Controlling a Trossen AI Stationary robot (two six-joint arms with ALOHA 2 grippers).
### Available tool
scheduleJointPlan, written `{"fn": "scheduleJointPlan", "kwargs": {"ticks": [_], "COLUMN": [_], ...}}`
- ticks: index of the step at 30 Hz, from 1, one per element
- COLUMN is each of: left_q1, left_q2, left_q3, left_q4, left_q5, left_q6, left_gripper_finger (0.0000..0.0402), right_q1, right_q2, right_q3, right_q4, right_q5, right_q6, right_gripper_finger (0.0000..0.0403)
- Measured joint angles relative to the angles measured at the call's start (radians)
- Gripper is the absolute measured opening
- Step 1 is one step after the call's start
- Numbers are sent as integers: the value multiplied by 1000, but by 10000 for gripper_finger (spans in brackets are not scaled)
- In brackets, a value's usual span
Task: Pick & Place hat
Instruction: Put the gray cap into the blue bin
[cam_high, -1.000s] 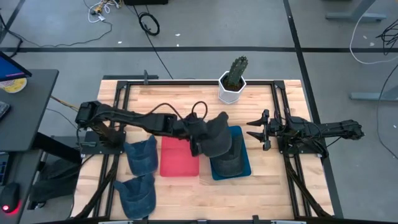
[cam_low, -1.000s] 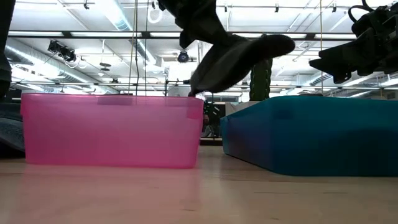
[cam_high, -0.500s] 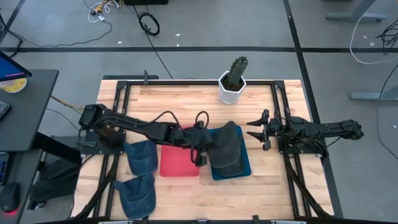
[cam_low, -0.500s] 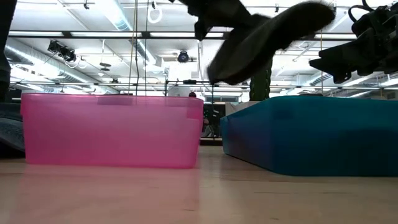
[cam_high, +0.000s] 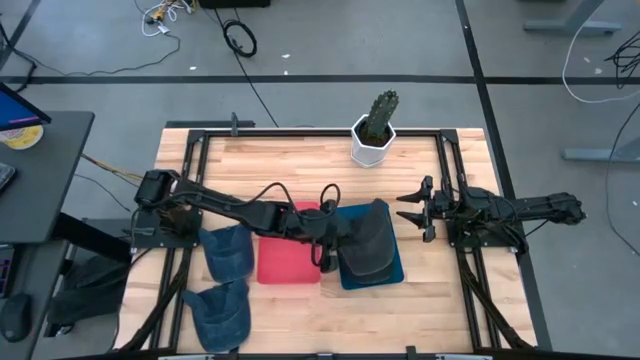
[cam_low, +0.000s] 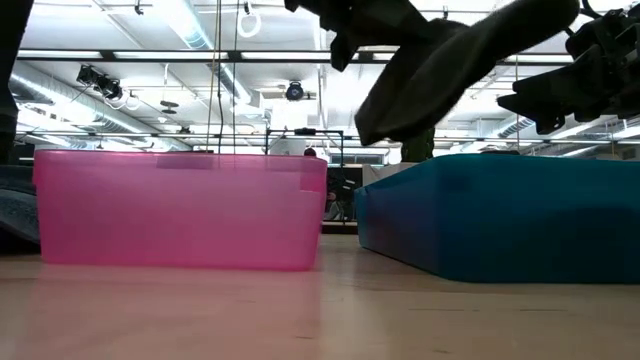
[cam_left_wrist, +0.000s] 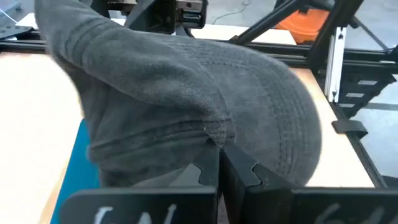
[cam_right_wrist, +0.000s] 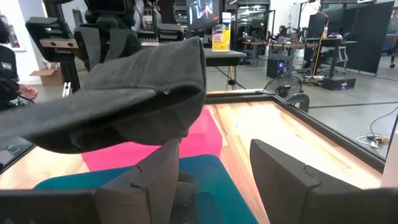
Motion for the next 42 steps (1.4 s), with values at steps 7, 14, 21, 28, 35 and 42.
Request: {"fn": "scheduleJointPlan", "kwargs": {"ticks": [7, 14, 21, 28, 35, 42], "left_q1": [0, 0, 3, 4, 10, 14], "left_q2": [23, 108, 138, 138, 138, 114], "left_q3": [1, 0, 0, 0, 0, -1], "left_q4": [-6, 38, 73, 70, 44, 59], "left_q5": [2, 4, 54, 54, 54, 54], "left_q6": [43, 40, 38, 18, 37, 69], "left_gripper_finger": [2, 2, 3, 30, 95, 176], "right_q1": [0, 0, 0, 0, 0, 0], "right_q2": [0, 0, 0, 0, 0, 0], "right_q3": [0, 0, 0, 0, 0, 0], "right_q4": [0, -1, -1, -1, -1, -1], "right_q5": [0, 0, 0, 0, 0, 0], "right_q6": [0, 0, 0, 0, 0, 0], "right_gripper_finger": [204, 204, 204, 204, 204, 204]}}
